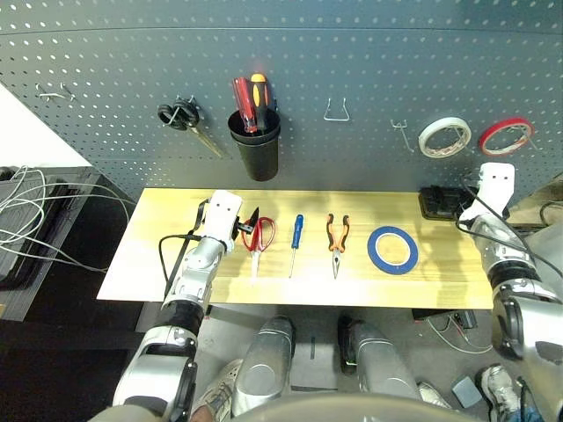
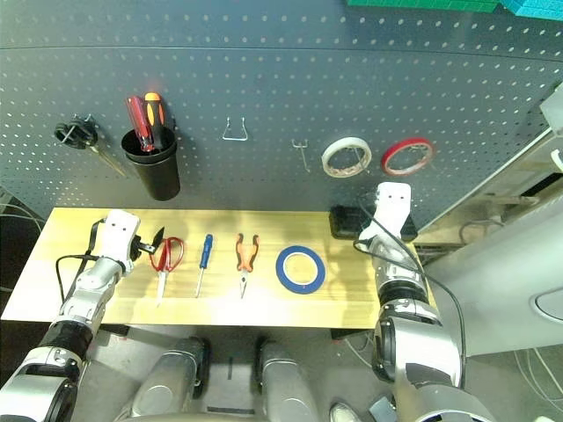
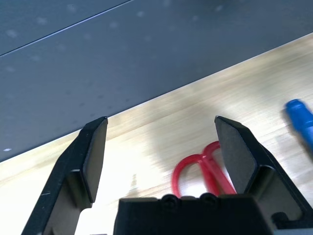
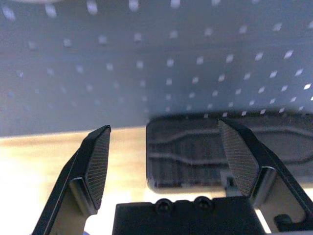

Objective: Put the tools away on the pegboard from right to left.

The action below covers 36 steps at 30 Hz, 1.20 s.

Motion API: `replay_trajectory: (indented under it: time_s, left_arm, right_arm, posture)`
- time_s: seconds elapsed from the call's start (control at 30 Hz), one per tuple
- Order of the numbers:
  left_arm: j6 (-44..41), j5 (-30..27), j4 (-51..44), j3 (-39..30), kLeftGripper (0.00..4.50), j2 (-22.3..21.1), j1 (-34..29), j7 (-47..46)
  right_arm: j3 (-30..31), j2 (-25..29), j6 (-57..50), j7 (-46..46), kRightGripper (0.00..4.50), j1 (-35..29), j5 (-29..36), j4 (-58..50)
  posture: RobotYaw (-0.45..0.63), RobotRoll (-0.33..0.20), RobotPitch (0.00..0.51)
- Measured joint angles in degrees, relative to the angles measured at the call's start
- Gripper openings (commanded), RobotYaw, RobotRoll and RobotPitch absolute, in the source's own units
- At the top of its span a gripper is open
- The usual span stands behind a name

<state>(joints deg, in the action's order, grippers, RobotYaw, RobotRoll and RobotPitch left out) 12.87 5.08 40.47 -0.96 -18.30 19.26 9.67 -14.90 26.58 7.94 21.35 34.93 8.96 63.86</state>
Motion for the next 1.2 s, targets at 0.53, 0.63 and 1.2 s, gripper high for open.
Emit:
replay_trajectory:
  time_s: [0.53,0.63,1.2]
  left_arm:
    - [-1.46,-0.52,-7.99,5.92,4.48,-0.5,-1.56,12.38]
    - [-2.14,-0.49,-10.6,8.66,4.48,-0.42,-1.85,16.45]
    - [-3.06,3.52,-15.85,19.81,4.48,-0.86,-2.21,28.05]
  right_arm:
    - [4.94,-3.74,-12.26,7.91,4.5,-7.25,-0.76,-12.01]
    - [7.22,-4.78,-16.46,8.18,4.5,-8.77,-1.23,-14.54]
    - [11.57,-5.1,-24.35,3.73,4.5,-6.2,-6.94,-8.5]
  posture:
    - [0.12,0.0,0.179]
    - [0.13,0.0,0.181]
    - [0.17,0.0,0.199]
